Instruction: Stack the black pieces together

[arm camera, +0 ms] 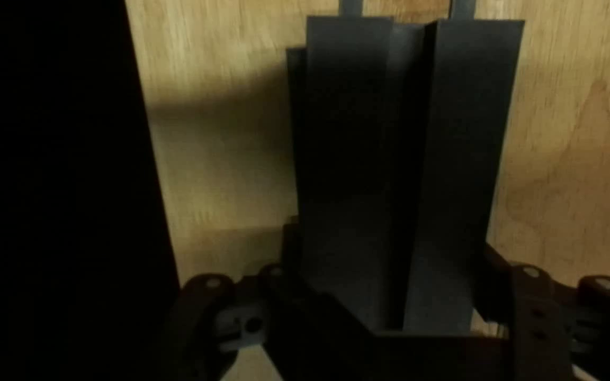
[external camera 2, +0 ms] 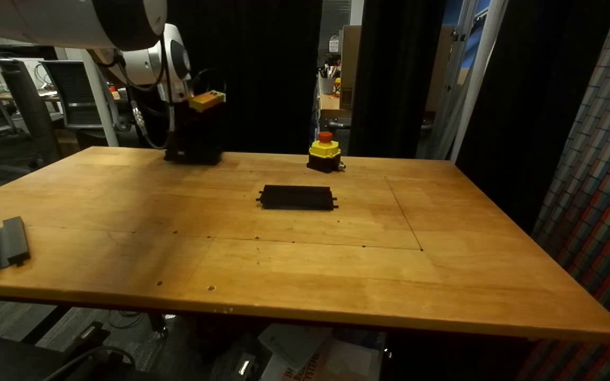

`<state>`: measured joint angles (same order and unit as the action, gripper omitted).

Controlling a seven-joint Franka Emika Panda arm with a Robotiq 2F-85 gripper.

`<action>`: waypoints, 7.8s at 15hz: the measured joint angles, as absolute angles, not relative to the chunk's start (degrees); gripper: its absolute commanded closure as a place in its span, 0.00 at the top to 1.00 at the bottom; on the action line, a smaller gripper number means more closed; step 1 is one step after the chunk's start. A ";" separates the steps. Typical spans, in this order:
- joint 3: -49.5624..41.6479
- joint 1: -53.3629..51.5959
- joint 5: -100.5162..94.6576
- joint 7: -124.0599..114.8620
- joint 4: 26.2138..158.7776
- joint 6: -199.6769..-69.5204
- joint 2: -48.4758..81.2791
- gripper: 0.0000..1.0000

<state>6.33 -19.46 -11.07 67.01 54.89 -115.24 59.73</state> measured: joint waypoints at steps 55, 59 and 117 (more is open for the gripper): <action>2.80 6.94 -10.25 93.50 121.48 -137.70 17.39 0.46; 2.74 7.31 -10.09 94.10 121.53 -137.70 17.68 0.46; 2.76 6.22 -4.04 93.13 115.46 -129.56 16.84 1.00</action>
<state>2.76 6.22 -4.04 93.13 115.46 -129.56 16.84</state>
